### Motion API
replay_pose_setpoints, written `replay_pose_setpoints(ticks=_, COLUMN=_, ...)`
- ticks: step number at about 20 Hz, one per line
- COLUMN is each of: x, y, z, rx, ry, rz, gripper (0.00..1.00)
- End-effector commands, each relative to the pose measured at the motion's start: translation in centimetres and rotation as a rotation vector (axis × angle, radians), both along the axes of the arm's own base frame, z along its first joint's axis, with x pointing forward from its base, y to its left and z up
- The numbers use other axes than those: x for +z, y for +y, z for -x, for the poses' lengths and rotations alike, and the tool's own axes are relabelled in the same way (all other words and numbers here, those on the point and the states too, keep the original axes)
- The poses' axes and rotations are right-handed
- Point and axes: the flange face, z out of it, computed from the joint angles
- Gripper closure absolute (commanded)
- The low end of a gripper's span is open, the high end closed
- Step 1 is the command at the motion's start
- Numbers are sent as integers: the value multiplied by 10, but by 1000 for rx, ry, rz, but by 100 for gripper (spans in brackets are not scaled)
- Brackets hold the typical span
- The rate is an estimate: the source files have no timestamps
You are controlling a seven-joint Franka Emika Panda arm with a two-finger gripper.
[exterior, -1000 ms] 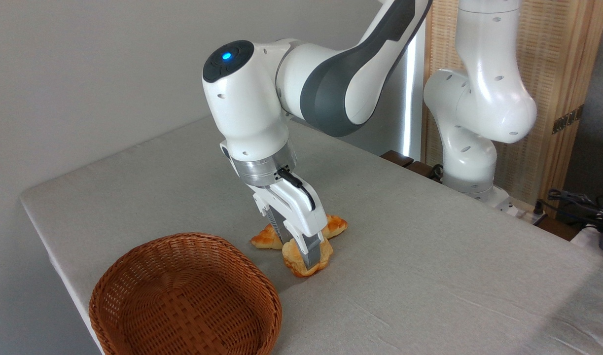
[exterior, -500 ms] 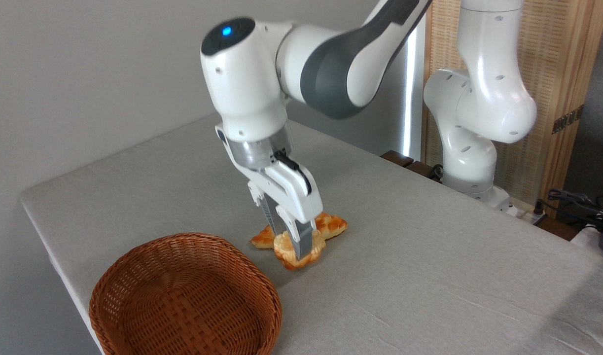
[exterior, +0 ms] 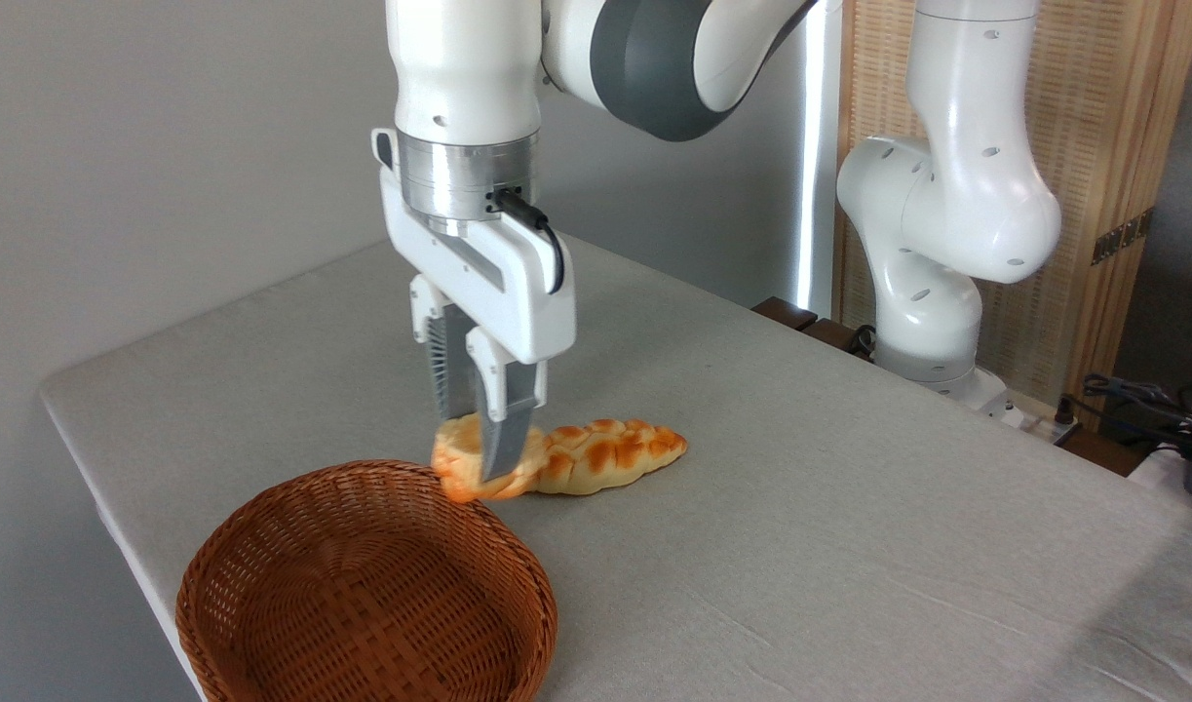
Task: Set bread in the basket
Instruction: 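Carry the bun over the wicker basket and release it inside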
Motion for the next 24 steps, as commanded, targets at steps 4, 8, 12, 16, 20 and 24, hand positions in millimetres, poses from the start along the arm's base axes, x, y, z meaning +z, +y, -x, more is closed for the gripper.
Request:
replay_pose_setpoints(ticks=4, x=-33, y=-1, z=-39, rx=14, ry=-107, rz=-7, gripper=18)
replay_pose_setpoints(ticks=8, x=-54, y=-4, z=-52, rx=19, ry=-126, rz=-19, gripper=0)
replay_pose_setpoints(ticks=12, x=-62, y=-9, z=-54, rx=12, ry=-112, rz=-21, gripper=0)
replay_pose_setpoints(ticks=16, x=-62, y=-10, z=-54, rx=9, ry=-112, rz=-21, gripper=0)
replay_pose_setpoints(ticks=20, x=-43, y=-12, z=-48, rx=37, ry=-135, rz=-6, gripper=0)
replay_pose_setpoints(ticks=24, x=0, y=-19, z=-27, rx=63, ry=-143, rz=26, gripper=0)
